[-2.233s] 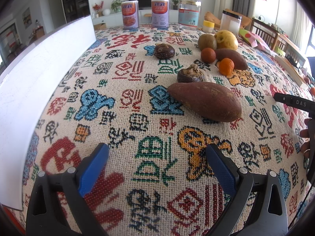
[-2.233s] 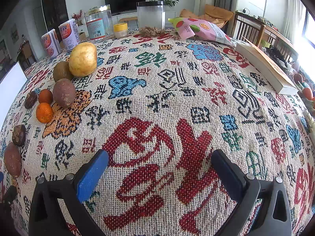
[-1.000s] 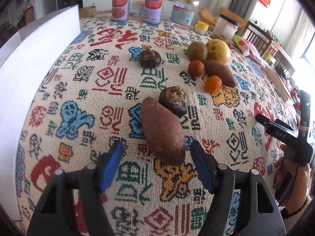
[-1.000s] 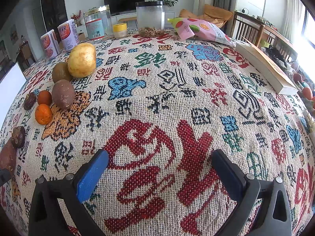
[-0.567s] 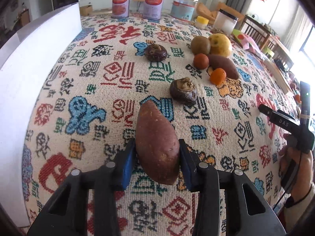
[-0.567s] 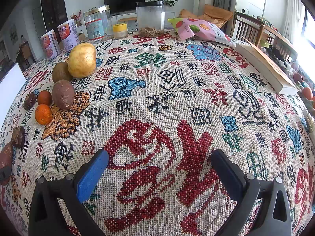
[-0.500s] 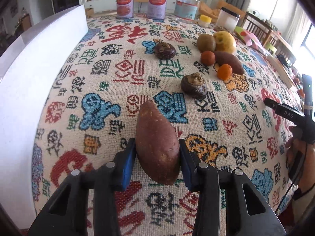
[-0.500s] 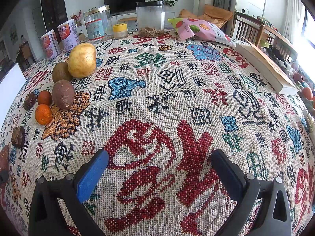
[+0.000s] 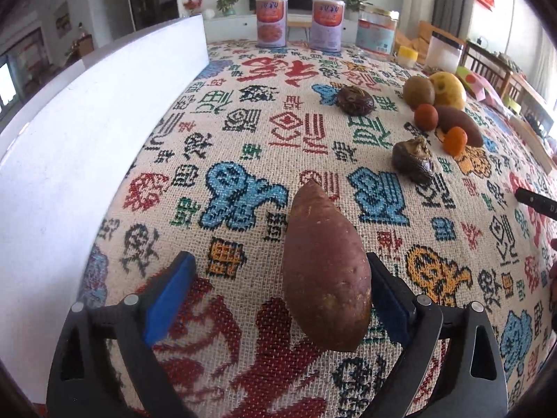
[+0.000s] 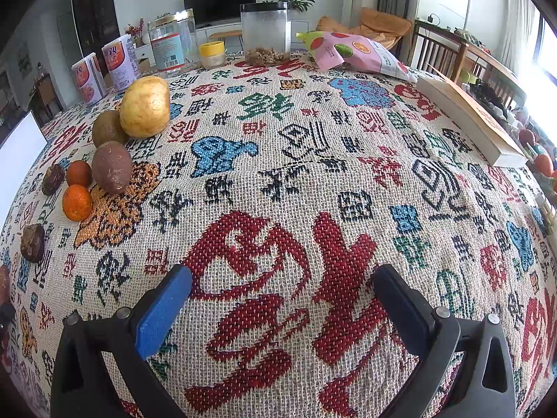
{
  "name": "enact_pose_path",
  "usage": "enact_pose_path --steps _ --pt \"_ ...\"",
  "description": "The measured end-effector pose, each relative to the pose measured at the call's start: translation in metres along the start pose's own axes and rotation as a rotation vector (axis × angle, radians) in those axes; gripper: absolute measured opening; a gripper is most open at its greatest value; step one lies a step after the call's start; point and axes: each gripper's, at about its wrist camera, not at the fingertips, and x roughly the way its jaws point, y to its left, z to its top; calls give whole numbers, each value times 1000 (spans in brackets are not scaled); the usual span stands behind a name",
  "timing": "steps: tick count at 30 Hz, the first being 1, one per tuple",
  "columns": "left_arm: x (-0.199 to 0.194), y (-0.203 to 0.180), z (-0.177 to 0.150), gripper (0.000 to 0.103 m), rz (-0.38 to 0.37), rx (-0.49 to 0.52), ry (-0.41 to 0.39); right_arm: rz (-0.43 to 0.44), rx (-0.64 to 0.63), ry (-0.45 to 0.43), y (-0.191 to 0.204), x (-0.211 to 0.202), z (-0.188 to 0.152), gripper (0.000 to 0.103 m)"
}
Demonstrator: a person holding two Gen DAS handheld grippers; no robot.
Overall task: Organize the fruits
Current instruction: 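Lift the sweet potato with the left tool, then close the right tool on a tangerine while the left tool holds the sweet potato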
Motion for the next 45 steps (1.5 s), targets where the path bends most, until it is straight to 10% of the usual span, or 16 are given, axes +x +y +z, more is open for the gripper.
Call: enact_pose_path --steps 6,12,20,22,45 --pt "0 0 0 98 1 -4 2 22 -4 4 3 -4 -2 103" --pt "0 0 1 98 0 -4 2 381 -148 -29 80 -29 -10 84" --pt "0 0 1 99 0 -4 2 359 -192 -1 155 12 35 54" --pt "0 0 1 99 0 -4 2 316 -207 -1 161 15 39 31" --pt "0 0 1 99 0 -4 3 364 -354 -51 79 -63 -73 37"
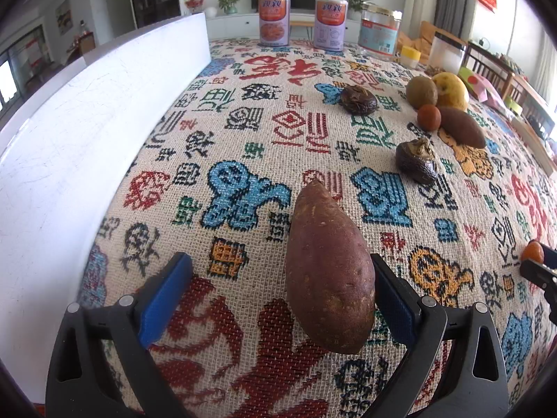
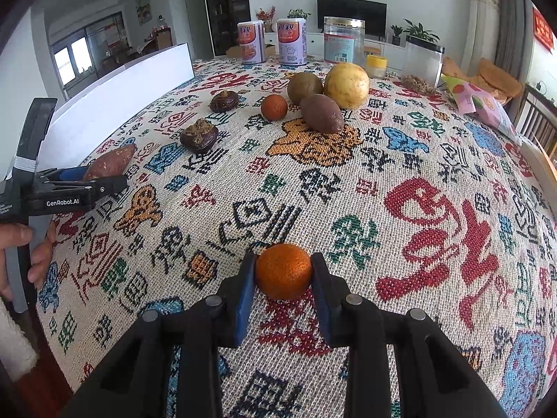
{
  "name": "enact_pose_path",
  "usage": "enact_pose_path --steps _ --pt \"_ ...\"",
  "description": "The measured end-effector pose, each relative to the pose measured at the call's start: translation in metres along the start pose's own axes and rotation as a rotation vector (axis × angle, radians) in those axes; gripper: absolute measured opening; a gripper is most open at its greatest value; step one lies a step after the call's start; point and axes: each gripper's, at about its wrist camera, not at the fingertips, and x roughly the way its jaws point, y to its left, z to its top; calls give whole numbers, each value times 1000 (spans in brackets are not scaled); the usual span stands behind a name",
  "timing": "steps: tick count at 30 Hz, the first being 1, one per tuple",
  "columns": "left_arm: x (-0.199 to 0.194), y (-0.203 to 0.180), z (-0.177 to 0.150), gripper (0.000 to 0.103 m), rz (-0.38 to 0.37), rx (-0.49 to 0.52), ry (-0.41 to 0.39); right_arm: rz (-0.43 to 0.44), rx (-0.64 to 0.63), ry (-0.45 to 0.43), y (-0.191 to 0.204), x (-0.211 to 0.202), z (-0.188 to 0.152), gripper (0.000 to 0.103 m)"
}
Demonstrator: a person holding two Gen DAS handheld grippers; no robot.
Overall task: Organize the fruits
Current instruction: 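Close the right tool on a tangerine while the left tool holds the sweet potato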
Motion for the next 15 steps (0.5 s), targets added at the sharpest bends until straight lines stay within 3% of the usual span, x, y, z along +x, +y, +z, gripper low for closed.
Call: enact_pose_path --steps 1,3,4,7,15 --pt "0 0 0 99 0 0 0 16 23 -1 -4 -1 -1 42" --pt "0 0 0 99 1 0 0 42 72 -9 -13 -4 -4 74" --pt "0 0 0 99 1 0 0 49 93 -9 -16 -3 -4 79" --pt "0 0 0 99 1 1 0 77 118 -16 -20 -5 -5 81" --pt "0 0 0 99 1 1 0 -25 8 31 3 4 -4 91"
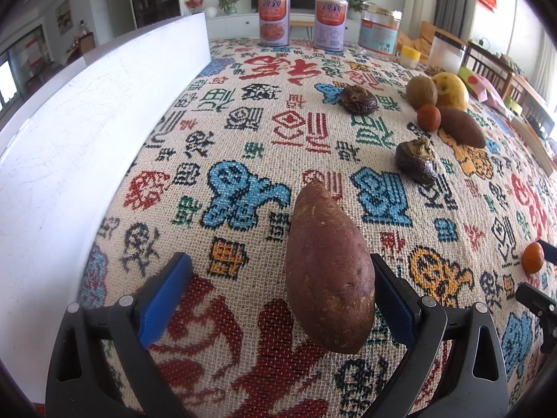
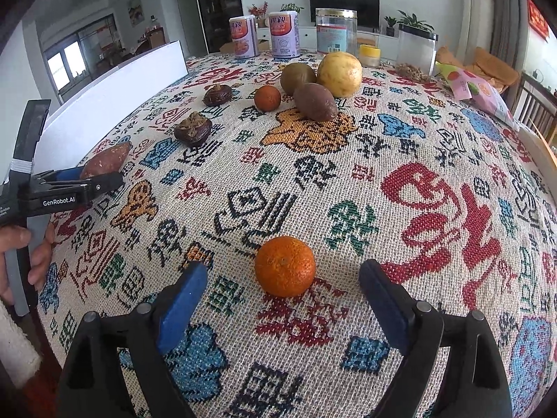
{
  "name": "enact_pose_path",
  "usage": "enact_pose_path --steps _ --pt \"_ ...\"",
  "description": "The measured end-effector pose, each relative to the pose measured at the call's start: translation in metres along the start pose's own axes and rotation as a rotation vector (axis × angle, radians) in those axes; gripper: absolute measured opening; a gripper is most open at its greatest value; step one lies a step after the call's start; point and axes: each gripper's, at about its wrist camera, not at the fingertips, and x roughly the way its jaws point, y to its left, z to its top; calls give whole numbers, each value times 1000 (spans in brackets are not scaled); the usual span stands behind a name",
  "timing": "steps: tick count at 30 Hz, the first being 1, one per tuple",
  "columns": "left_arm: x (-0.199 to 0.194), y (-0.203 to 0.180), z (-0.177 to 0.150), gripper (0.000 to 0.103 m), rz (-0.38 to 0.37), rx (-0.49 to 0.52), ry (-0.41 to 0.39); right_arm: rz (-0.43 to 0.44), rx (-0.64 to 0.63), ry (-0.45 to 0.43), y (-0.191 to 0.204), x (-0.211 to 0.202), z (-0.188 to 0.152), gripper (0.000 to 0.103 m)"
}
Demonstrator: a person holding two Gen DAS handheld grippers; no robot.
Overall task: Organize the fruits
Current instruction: 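Close the right tool on a tangerine while the left tool holds the sweet potato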
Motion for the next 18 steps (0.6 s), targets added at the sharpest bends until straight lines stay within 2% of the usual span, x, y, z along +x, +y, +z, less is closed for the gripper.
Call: enact_pose_path --steps 3,10,11,13,15,16,18 --pt "0 0 0 99 0 0 0 -31 -36 17 7 3 0 95" --pt "0 0 0 99 -3 -1 0 -27 -46 24 7 5 0 98" --pt "-1 1 0 99 -13 -2 0 -26 -46 25 7 4 0 98" --pt "-5 7 -1 99 -83 0 0 -10 -38 21 6 3 0 99" --pt "-13 17 -6 99 -161 -14 -1 58 0 -7 -3 -4 -1 98" --pt "-16 20 -9 99 -176 -14 1 89 34 -20 -9 -8 -4 98" --pt "-17 19 -10 98 -180 1 6 91 71 -27 -18 -14 -9 97"
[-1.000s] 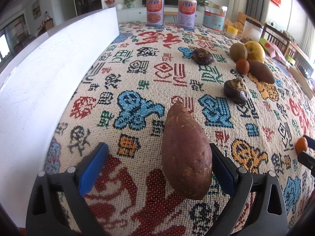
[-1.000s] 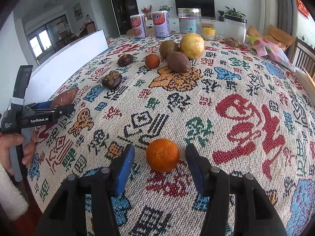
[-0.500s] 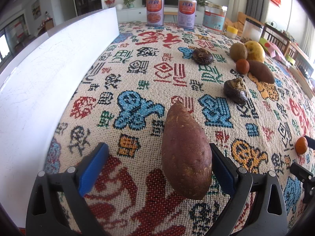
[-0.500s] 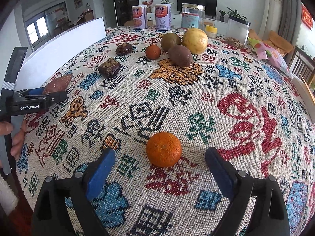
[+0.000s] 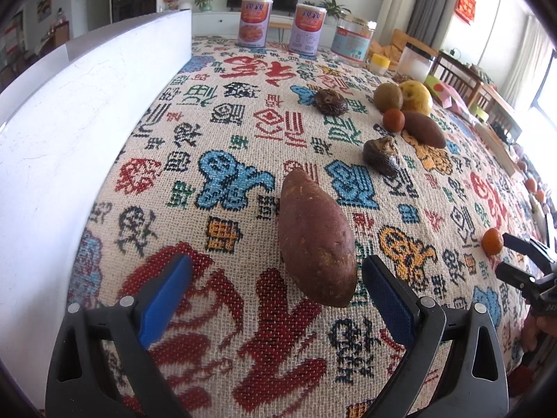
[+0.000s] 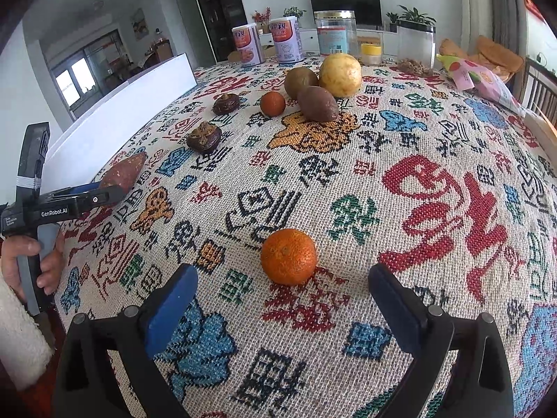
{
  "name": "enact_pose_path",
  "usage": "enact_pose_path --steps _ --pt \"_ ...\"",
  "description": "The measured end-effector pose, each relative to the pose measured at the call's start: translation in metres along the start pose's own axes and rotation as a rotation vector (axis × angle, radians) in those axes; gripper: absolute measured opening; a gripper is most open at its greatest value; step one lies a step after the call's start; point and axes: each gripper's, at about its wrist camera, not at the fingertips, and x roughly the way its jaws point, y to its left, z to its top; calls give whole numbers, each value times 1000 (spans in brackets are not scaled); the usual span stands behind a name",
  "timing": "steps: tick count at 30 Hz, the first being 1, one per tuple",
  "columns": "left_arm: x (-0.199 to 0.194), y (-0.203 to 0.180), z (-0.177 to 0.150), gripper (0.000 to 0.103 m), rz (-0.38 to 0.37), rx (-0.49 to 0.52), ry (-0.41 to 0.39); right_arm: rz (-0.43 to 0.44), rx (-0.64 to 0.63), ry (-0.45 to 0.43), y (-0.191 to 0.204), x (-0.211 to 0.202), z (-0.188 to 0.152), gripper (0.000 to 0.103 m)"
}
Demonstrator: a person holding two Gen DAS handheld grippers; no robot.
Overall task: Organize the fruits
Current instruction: 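Close the right tool on a tangerine while the left tool holds the sweet potato, then carry the sweet potato and tangerine into the white box and open both tools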
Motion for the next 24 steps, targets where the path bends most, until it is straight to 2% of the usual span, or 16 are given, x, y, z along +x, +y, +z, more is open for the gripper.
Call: enact_pose_path --steps 1,4,6,7,8,10,11,14,16,18,19,21,24 --pt "2 -3 1 98 10 9 5 -17 -1 3 -2 -1 0 96" --pt "7 -10 7 97 30 15 15 -50 -31 27 1 5 8 83" --pt "8 -13 11 97 16 -3 19 -45 -55 41 9 9 15 72" --pt "8 -14 12 93 9 -12 21 -46 -70 50 14 12 17 70" --pt "7 -14 12 68 5 -16 24 -59 -81 66 19 15 20 60" --pt "6 -18 13 42 19 0 28 -115 -85 80 23 18 21 46" --pt "5 -18 12 41 19 -4 30 -124 -72 85 22 17 21 32" --pt "-7 -9 10 41 -37 -91 49 -88 -19 96 20 9 18 30" --pt "-33 1 16 41 -117 -176 46 -46 -4 103 25 3 18 30" --pt "-69 13 28 41 -185 -235 3 19 -3 108 37 -4 26 30" --pt "-90 21 35 41 -196 -254 -31 68 -5 105 48 -7 35 30" --pt "-129 43 51 41 -186 -285 -109 151 -32 87 77 -13 60 30" --pt "-161 92 72 42 -101 -342 -169 290 -120 44 141 -19 108 30"
